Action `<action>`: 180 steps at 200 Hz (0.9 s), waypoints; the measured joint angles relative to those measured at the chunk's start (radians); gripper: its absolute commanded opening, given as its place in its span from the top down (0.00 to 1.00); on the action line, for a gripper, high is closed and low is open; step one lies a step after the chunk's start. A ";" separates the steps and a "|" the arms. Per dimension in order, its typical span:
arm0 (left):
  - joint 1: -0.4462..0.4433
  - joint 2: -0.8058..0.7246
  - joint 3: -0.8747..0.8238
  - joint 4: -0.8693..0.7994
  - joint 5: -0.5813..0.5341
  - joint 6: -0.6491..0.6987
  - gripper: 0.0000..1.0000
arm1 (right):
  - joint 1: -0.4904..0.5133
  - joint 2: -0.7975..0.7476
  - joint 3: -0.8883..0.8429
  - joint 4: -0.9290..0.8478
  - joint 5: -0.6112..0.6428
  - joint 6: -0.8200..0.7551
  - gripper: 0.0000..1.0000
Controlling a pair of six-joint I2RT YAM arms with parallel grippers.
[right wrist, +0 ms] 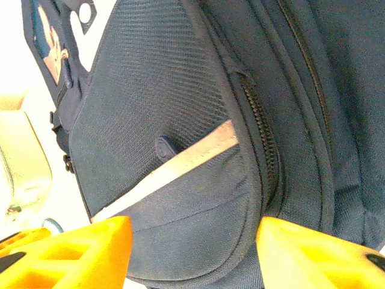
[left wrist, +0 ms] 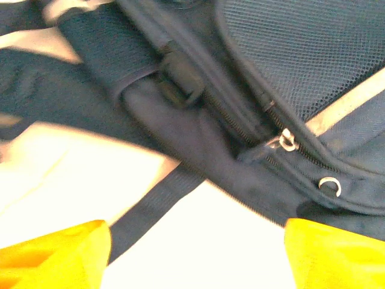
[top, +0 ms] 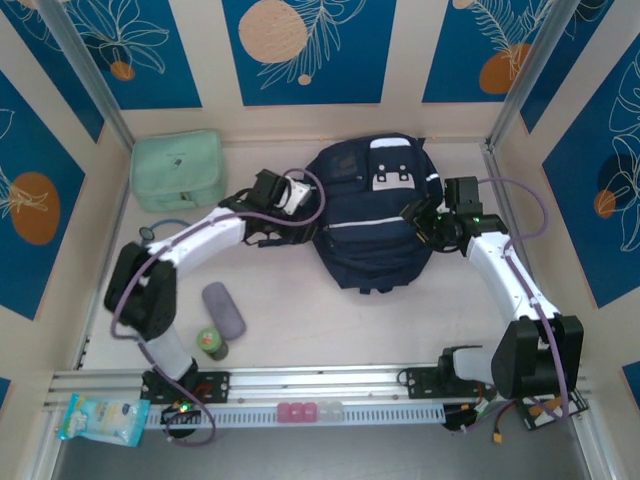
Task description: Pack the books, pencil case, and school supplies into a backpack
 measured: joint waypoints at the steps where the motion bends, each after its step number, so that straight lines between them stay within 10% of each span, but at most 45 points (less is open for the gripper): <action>1: 0.001 -0.011 -0.005 0.000 -0.005 -0.003 0.17 | 0.000 0.000 0.002 -0.001 0.002 -0.002 0.39; 56: 0.023 -0.267 -0.152 0.003 -0.157 -0.167 0.00 | 0.028 -0.004 0.069 -0.018 0.101 -0.088 0.30; 99: 0.038 -0.333 -0.244 -0.070 -0.236 -0.332 0.00 | 0.096 -0.004 0.116 -0.048 0.213 -0.158 0.12; 180: 0.224 -0.455 -0.445 -0.376 -0.241 -0.628 0.00 | 0.241 0.111 0.239 -0.063 0.318 -0.221 0.08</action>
